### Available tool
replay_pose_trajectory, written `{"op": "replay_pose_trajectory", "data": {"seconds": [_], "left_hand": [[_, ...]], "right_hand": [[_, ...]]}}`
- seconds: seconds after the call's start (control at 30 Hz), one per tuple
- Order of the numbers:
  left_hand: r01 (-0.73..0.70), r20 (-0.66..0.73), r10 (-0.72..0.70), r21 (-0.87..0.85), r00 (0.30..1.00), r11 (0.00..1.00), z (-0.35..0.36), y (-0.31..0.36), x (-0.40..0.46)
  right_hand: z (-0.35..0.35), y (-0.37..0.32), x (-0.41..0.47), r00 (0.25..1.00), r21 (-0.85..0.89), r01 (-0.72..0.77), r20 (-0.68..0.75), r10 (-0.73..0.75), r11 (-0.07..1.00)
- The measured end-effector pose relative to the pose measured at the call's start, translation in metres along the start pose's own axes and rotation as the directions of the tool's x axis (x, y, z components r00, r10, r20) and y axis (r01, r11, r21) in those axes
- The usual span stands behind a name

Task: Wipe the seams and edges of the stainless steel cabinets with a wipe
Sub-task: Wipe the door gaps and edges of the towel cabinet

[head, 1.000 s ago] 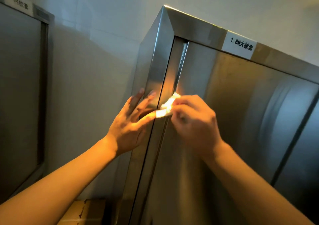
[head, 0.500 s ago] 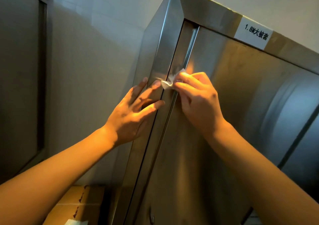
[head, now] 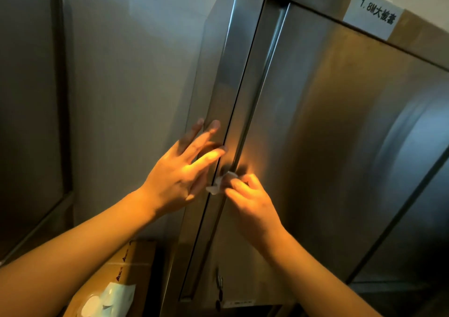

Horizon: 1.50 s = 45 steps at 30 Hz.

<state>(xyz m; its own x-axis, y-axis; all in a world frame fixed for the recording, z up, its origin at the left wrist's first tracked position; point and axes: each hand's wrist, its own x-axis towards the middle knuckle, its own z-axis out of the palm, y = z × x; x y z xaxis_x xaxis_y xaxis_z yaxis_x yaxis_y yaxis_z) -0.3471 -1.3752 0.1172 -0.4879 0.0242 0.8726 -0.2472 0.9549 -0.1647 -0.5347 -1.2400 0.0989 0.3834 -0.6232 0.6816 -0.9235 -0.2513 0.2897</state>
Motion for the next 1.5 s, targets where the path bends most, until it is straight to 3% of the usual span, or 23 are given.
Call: {"op": "replay_pose_trajectory", "data": {"seconds": [0.27,0.33,0.4,0.53,0.67,0.8,1.0,1.2,1.5], "left_hand": [[0.026,0.036,-0.024,-0.045,0.999,0.999,0.03,0.005,-0.047],[0.039,0.024,-0.037,-0.088,0.999,0.995,0.031,0.006,-0.047],[0.031,-0.001,-0.031,-0.097,1.0,0.995,0.032,0.006,-0.046],[0.034,-0.033,-0.038,-0.112,0.999,0.993,0.035,0.006,-0.046],[0.004,-0.058,-0.012,-0.127,0.998,0.992,0.038,0.006,-0.045],[-0.004,-0.07,-0.005,-0.126,0.998,0.992,0.041,0.003,-0.048],[0.003,-0.094,-0.015,-0.128,0.995,0.992,0.051,0.002,-0.052],[0.002,-0.096,-0.017,-0.158,0.995,0.987,0.057,0.002,-0.054],[-0.03,-0.138,0.016,-0.103,0.99,0.994,0.046,0.011,-0.047]], "right_hand": [[0.014,-0.016,-0.023,0.996,0.037,0.008,0.089,-0.011,0.999],[-0.003,-0.014,-0.01,1.0,0.067,-0.005,-0.016,0.006,0.998],[-0.029,-0.011,0.013,0.977,0.073,-0.033,-0.206,0.047,0.997],[-0.087,-0.002,0.071,0.852,0.048,-0.104,-0.51,0.114,0.993],[-0.1,0.018,0.121,0.775,0.04,-0.126,-0.619,0.124,0.991],[-0.064,0.022,0.129,0.802,0.018,-0.182,-0.576,0.159,0.983],[-0.017,0.005,0.075,0.853,0.056,-0.136,-0.501,0.146,0.989],[0.033,-0.015,0.013,0.941,0.057,-0.144,-0.3,0.154,0.988],[0.063,-0.037,-0.037,0.988,0.061,-0.138,-0.067,0.142,0.989]]}}
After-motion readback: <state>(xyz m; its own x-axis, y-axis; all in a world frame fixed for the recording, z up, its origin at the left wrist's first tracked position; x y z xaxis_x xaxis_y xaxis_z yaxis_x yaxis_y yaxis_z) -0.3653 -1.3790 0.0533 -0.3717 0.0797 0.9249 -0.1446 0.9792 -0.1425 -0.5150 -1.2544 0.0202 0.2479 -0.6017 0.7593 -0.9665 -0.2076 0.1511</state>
